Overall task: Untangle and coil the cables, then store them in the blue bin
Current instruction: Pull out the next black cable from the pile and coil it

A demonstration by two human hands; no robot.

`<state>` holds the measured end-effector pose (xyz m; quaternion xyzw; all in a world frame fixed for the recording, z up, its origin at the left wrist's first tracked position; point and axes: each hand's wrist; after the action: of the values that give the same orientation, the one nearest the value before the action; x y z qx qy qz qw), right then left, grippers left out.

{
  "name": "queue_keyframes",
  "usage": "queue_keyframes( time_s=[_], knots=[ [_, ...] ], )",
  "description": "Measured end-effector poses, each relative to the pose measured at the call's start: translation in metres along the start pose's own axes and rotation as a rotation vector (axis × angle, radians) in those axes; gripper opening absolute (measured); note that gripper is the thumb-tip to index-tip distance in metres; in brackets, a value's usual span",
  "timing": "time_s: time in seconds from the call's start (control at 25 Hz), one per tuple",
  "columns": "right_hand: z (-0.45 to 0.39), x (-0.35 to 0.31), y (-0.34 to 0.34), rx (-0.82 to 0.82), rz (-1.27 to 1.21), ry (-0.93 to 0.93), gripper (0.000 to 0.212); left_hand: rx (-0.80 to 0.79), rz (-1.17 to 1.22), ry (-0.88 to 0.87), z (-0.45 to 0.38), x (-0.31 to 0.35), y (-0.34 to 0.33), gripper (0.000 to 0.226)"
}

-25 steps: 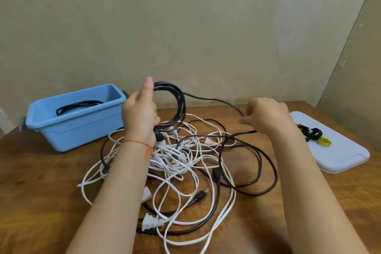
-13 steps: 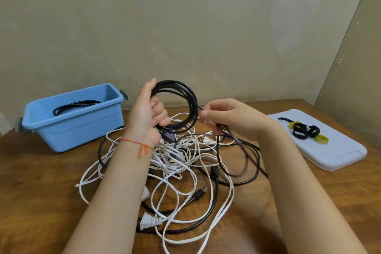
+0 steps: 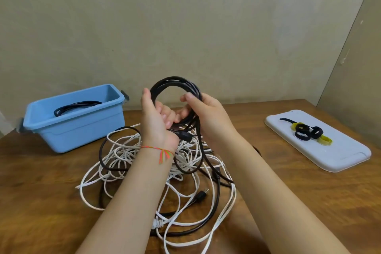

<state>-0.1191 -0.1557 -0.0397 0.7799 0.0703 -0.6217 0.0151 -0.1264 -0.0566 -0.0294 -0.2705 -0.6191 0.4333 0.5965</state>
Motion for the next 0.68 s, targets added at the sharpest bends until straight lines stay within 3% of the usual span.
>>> queue_keyframes(
  time_s=[0.12,0.2,0.32,0.4,0.52,0.68],
  knots=[
    [-0.002,-0.007,0.013,0.058,0.075,0.016,0.023,-0.096,0.034,0.131,-0.001,-0.001,-0.003,0.044],
    [-0.001,-0.014,0.027,0.004,0.234,0.054,0.024,-0.185,-0.072,0.238,-0.004,0.009,-0.001,0.035],
    [0.005,-0.025,0.045,-0.217,0.548,0.072,0.021,-0.383,-0.453,0.365,-0.005,0.028,0.006,0.045],
    [0.011,-0.031,0.048,-0.351,0.68,0.045,0.019,-0.458,-0.787,0.306,-0.001,0.032,0.009,0.048],
    [0.013,-0.036,0.054,-0.443,0.769,-0.013,0.012,-0.364,-0.86,0.163,0.001,0.032,0.008,0.052],
    [0.011,-0.04,0.081,-0.358,0.978,-0.073,0.004,-0.211,-0.769,-0.003,-0.005,0.038,0.009,0.055]
  ],
)
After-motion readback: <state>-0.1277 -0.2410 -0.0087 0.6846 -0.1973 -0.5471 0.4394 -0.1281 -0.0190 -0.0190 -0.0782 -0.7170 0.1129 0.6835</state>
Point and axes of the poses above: each hand's wrist, its own z-axis away from the middle knuckle, its own y-axis out of the back of the hand, x = y × z, and after that the axes turned 10 degrees about z, right-handed
